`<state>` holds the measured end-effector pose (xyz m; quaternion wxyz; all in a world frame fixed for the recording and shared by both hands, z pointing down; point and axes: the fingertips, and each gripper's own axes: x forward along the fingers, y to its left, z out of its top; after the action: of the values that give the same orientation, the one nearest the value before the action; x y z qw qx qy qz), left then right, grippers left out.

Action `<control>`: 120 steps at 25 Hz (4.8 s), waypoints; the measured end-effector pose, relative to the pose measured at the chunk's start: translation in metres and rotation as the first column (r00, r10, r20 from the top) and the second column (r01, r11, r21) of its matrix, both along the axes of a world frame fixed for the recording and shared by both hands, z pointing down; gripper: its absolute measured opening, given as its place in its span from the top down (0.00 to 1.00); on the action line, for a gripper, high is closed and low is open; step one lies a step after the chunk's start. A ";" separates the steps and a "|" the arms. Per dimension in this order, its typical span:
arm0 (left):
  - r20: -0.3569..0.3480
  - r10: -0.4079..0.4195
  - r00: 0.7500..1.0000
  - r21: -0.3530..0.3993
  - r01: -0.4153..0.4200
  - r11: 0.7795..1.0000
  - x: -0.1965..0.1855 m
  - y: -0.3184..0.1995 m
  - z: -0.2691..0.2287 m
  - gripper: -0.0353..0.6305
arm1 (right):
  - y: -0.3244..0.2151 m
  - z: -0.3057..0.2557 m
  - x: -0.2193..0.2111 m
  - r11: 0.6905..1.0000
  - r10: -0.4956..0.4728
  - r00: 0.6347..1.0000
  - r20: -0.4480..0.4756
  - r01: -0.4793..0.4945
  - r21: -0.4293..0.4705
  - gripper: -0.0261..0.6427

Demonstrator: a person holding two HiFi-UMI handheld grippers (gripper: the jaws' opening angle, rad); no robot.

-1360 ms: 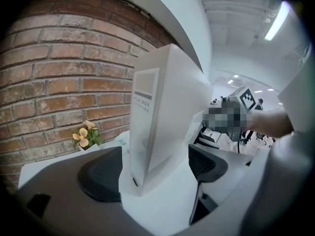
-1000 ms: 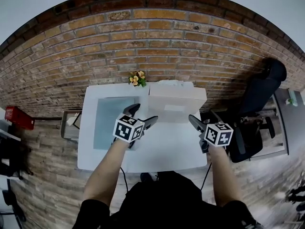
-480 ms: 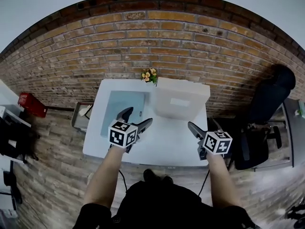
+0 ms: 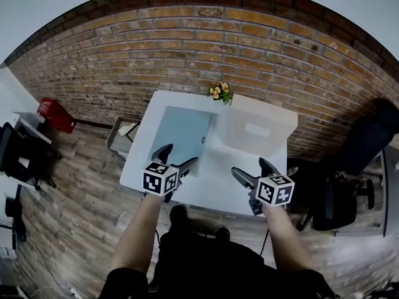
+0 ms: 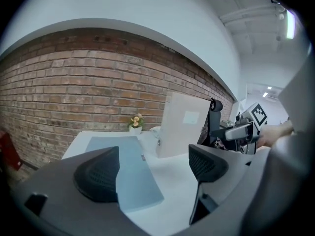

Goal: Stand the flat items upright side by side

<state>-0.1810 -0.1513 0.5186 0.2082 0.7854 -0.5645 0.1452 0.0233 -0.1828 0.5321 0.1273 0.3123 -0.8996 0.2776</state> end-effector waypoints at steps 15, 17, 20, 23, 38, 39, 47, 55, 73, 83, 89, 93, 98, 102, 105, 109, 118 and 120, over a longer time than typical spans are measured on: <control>-0.043 0.159 0.986 -0.052 -0.161 0.986 -0.182 -0.025 0.030 0.28 | -0.014 0.009 -0.240 0.999 0.023 0.998 -0.062 -0.026 -0.048 0.16; -0.067 0.188 0.980 -0.079 -0.193 0.978 -0.188 -0.027 0.040 0.28 | -0.015 0.016 -0.242 0.996 0.058 0.995 -0.082 -0.064 -0.067 0.16; -0.099 0.222 0.970 -0.114 -0.232 0.966 -0.188 -0.034 0.055 0.28 | -0.020 0.029 -0.235 0.989 0.106 0.989 -0.106 -0.116 -0.091 0.16; -0.130 0.248 0.960 -0.158 -0.267 0.951 -0.182 -0.045 0.072 0.28 | -0.028 0.045 -0.226 0.981 0.138 0.983 -0.124 -0.153 -0.120 0.16; -0.213 0.236 0.948 -0.389 -0.304 0.870 -0.167 -0.083 0.158 0.24 | -0.067 0.133 -0.221 0.940 0.089 0.981 -0.171 -0.140 -0.311 0.16; -0.219 0.234 0.947 -0.391 -0.305 0.868 -0.167 -0.086 0.161 0.24 | -0.071 0.137 -0.222 0.939 0.083 0.982 -0.172 -0.135 -0.318 0.16; -0.283 0.243 0.928 -0.453 -0.352 0.819 -0.159 -0.087 0.183 0.24 | -0.077 0.167 -0.228 0.907 0.045 0.978 -0.202 -0.125 -0.403 0.16; -0.332 0.250 0.910 -0.472 -0.389 0.791 -0.156 -0.088 0.187 0.22 | -0.077 0.181 -0.228 0.886 0.038 0.974 -0.224 -0.137 -0.443 0.16; -0.179 0.304 0.936 -0.375 -0.350 0.858 -0.157 -0.088 0.144 0.23 | -0.073 0.135 -0.230 0.944 0.060 0.957 -0.285 -0.148 -0.296 0.20; -0.074 0.312 0.947 -0.177 -0.321 0.931 -0.165 -0.106 0.072 0.23 | -0.079 0.072 -0.240 0.982 0.136 0.962 -0.237 -0.163 -0.096 0.26; -0.062 0.331 0.942 -0.093 -0.335 0.938 -0.167 -0.092 0.049 0.23 | -0.072 0.035 -0.240 0.985 0.174 0.964 -0.199 -0.172 0.027 0.28; -0.026 0.360 0.933 -0.041 -0.361 0.932 -0.169 -0.072 0.044 0.23 | -0.051 0.027 -0.235 0.985 0.172 0.967 -0.187 -0.164 0.060 0.31; -0.015 0.383 0.924 0.001 -0.383 0.924 -0.174 -0.054 0.039 0.23 | -0.019 0.023 -0.228 0.987 0.149 0.973 -0.175 -0.135 0.087 0.42; -0.009 0.395 0.918 0.019 -0.395 0.918 -0.166 -0.046 0.037 0.24 | -0.012 0.023 -0.218 0.982 0.175 0.964 -0.198 -0.156 0.107 0.45; -0.015 0.398 0.917 0.052 -0.396 0.917 -0.157 -0.044 0.028 0.26 | -0.013 0.017 -0.209 0.976 0.199 0.954 -0.224 -0.171 0.137 0.44; -0.014 0.392 0.920 0.086 -0.390 0.917 -0.140 -0.048 0.014 0.27 | -0.010 0.011 -0.193 0.972 0.214 0.949 -0.233 -0.182 0.150 0.44; -0.018 0.410 0.912 0.084 -0.408 0.909 -0.050 -0.058 -0.001 0.28 | -0.006 -0.005 -0.104 0.949 0.298 0.936 -0.185 -0.269 0.167 0.44; -0.020 0.412 0.911 0.070 -0.410 0.910 -0.019 -0.057 0.000 0.28 | -0.005 -0.009 -0.073 0.946 0.305 0.936 -0.178 -0.275 0.173 0.43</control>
<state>-0.1997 -0.2085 0.5183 0.1571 0.8952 -0.3875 0.1539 -0.0499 -0.1881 0.5236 0.1526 0.4767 -0.8438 0.1936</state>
